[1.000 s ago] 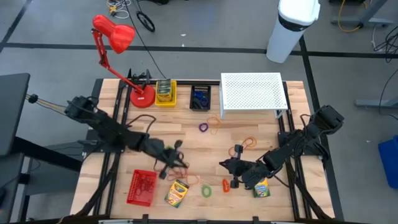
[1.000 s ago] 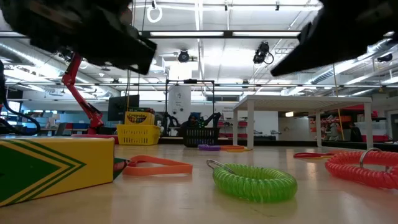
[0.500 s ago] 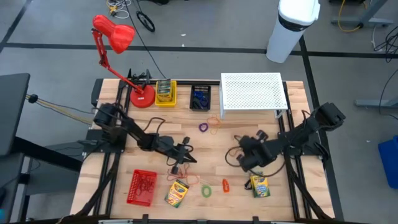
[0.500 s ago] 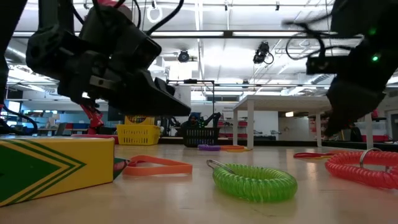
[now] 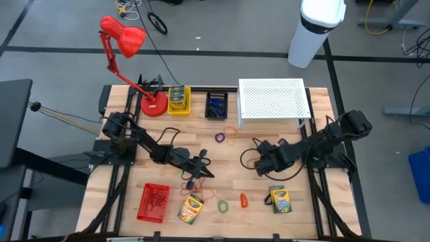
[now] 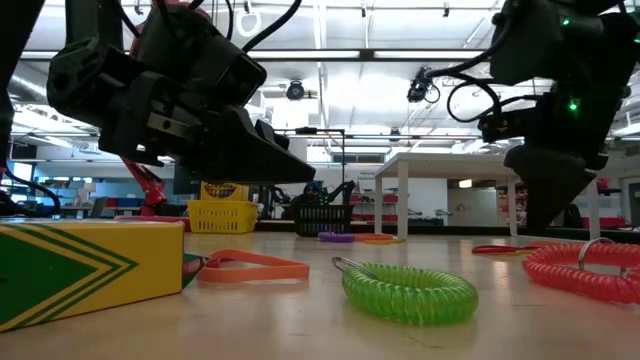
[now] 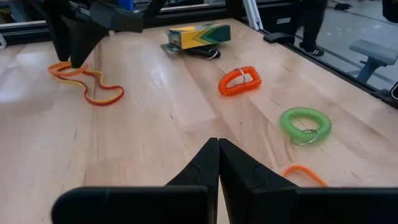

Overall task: Pick & Place Office Desk Supplies
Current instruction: Put the orange rubber band into the red bin

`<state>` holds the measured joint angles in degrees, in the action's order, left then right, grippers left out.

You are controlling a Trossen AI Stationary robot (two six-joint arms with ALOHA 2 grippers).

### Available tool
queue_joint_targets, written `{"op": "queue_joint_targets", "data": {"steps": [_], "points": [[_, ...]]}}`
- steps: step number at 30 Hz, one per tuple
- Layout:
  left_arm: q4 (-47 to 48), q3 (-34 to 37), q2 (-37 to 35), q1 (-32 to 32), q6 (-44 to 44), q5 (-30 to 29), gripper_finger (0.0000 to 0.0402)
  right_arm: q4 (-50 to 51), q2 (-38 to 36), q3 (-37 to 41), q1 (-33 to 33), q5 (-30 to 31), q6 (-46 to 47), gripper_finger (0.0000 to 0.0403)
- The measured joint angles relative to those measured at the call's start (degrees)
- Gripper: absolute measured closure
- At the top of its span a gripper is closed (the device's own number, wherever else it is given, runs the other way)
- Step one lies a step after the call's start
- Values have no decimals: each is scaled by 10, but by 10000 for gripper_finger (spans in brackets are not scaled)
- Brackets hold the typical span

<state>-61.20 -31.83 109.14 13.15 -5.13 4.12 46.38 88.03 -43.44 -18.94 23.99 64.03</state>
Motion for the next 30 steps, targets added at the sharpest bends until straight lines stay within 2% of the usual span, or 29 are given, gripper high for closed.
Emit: {"op": "queue_joint_targets", "data": {"steps": [12,15,18,20,23,30], "points": [[0,0,0,0,8,0,390,-91,0,64,39,-29,-35,305],[-3,0,0,0,16,-8,390,-101,-7,64,37,-26,-50,339],[0,0,0,-1,27,-42,389,-114,-16,68,25,-14,-89,388],[6,0,0,-1,31,-77,386,-123,-24,68,17,-8,-101,392],[8,0,0,-1,36,-113,370,-118,-36,59,2,-7,-103,382],[15,0,0,0,47,-116,301,-99,-63,24,-38,12,-128,393]]}}
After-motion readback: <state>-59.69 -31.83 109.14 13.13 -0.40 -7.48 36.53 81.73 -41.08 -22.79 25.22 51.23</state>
